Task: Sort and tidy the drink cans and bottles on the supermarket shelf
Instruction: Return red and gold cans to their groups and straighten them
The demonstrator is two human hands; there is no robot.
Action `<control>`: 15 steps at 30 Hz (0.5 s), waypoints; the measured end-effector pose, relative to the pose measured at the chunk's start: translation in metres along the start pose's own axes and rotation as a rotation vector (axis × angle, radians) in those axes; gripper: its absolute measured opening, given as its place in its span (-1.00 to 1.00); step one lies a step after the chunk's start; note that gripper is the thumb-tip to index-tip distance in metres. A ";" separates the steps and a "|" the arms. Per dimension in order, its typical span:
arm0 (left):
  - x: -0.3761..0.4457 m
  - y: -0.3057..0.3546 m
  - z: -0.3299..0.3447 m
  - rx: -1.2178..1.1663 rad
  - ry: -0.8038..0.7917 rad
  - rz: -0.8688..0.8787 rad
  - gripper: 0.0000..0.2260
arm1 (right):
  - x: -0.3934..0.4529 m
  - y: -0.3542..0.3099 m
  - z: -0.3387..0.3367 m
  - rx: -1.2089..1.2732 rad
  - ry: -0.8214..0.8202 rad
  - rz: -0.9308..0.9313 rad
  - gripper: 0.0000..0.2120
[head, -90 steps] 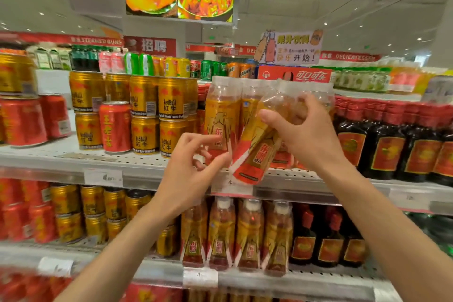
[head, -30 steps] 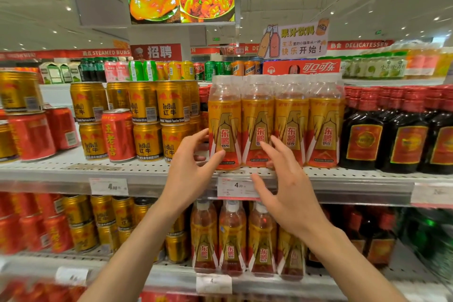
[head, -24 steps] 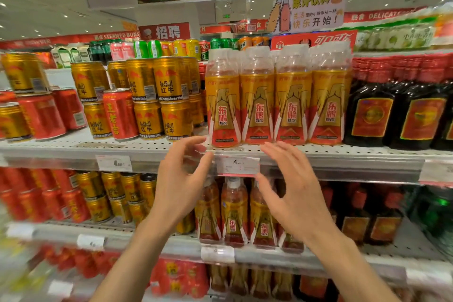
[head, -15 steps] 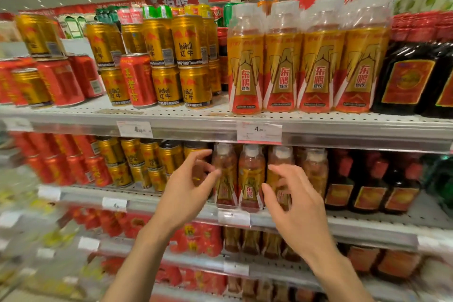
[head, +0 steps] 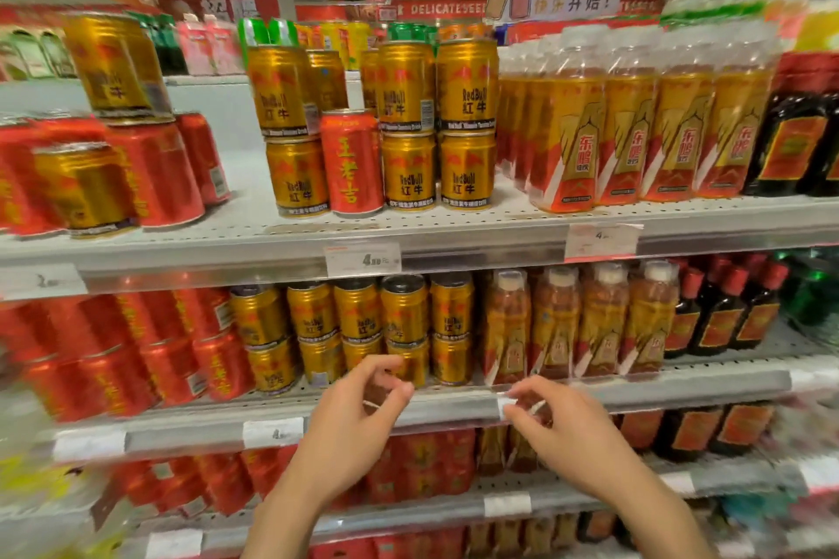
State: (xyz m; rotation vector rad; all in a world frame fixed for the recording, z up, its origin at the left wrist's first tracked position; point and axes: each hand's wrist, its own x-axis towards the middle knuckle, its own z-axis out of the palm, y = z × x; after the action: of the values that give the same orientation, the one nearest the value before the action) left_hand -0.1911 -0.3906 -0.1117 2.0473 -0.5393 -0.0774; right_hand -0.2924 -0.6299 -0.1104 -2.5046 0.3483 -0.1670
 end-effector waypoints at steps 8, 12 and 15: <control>0.010 -0.012 -0.064 -0.004 0.036 0.081 -0.83 | 0.013 -0.076 0.006 -0.050 0.005 -0.081 -0.76; 0.018 0.001 -0.084 0.014 0.091 0.132 -0.82 | 0.025 -0.095 -0.009 -0.056 0.119 -0.149 -0.79; 0.030 0.020 -0.102 0.075 0.146 0.209 -0.81 | 0.037 -0.109 -0.025 -0.032 0.218 -0.223 -0.80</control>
State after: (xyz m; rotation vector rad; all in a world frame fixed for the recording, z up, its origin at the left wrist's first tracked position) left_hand -0.1434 -0.3285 -0.0375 2.0377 -0.6688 0.2176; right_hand -0.2395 -0.5683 -0.0255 -2.5583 0.1581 -0.5299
